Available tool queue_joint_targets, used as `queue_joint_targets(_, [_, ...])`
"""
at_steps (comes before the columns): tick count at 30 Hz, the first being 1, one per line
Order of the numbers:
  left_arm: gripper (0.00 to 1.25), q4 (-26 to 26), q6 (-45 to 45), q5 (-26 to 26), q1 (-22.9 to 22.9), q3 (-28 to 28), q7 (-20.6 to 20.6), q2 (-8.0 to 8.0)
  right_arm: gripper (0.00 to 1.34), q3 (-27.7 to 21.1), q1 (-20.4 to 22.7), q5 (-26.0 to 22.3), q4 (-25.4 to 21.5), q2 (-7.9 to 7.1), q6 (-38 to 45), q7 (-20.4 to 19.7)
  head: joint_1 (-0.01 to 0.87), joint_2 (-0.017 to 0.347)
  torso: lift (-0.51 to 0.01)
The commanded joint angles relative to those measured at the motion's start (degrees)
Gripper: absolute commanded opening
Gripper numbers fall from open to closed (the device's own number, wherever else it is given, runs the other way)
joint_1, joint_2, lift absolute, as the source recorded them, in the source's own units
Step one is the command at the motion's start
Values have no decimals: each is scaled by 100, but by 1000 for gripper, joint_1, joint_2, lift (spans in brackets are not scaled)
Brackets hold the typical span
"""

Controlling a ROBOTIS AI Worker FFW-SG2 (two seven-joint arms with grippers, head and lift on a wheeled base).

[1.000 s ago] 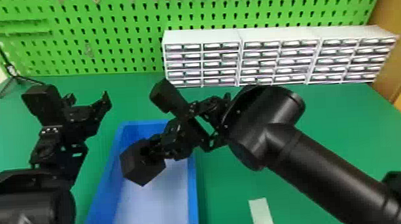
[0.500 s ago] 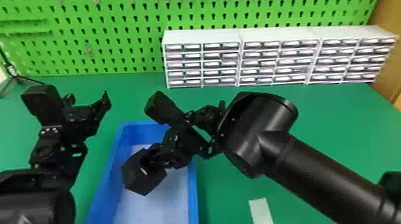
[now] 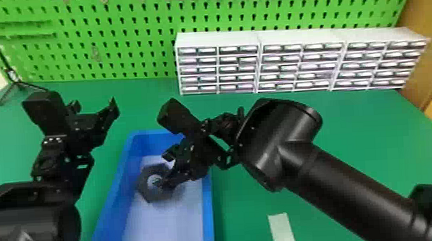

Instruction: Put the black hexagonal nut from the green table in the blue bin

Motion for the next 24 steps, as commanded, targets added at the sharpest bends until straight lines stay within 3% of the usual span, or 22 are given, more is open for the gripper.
queue_joint_targets(1, [868, -5, 0, 0, 7, 0, 0, 7, 856, -31, -6, 41, 0, -8, 0, 8, 686, 28, -96])
queue_joint_targets(20, [867, 4, 0, 0, -19, 0, 0, 7, 856, -119, -6, 59, -9, -70, 26, 8, 686, 28, -96])
queue_joint_targets(24, [867, -5, 0, 0, -10, 0, 0, 7, 858, -347, 65, 15, -97, -78, 18, 17, 686, 28, -96])
